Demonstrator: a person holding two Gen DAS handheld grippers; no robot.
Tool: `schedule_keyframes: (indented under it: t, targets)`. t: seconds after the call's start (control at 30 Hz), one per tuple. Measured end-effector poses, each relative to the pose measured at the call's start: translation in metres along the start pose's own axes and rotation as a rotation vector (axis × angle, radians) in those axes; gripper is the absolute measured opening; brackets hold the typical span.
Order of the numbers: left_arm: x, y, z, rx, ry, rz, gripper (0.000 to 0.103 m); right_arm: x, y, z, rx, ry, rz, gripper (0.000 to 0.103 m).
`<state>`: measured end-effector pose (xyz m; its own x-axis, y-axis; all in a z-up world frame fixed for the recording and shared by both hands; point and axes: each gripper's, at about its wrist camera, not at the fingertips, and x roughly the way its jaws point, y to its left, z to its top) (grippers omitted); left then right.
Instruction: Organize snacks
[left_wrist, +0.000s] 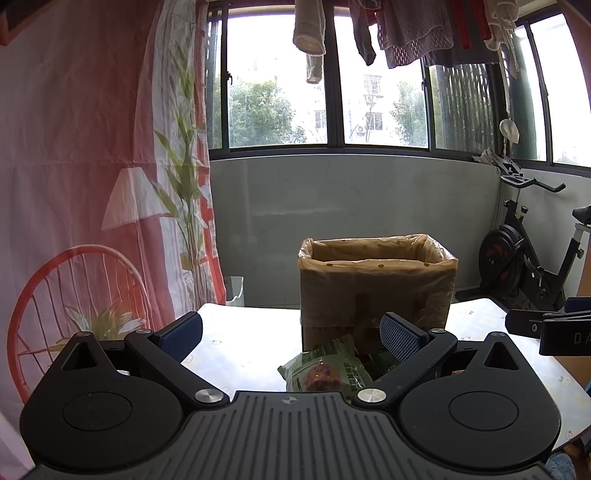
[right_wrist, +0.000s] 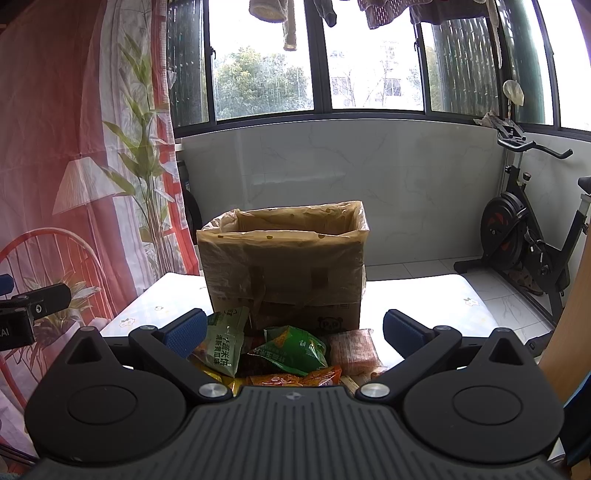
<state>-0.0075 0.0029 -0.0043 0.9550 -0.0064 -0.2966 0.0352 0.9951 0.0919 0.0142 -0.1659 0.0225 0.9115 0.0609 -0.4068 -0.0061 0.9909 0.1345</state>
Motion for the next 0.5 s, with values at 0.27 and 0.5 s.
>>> schedule_keyframes:
  t: [0.27,0.5]
  targets:
    - [0.0015,0.0003,-0.0004,-0.003,0.003,-0.002,0.103,0.0003,-0.0001,-0.0004,0.001,0.0,0.0,0.103]
    - [0.0017,-0.0001,-0.0012,-0.002,0.003,-0.001,0.103,0.0003,0.0,-0.0004,0.0,0.001,0.0,0.103]
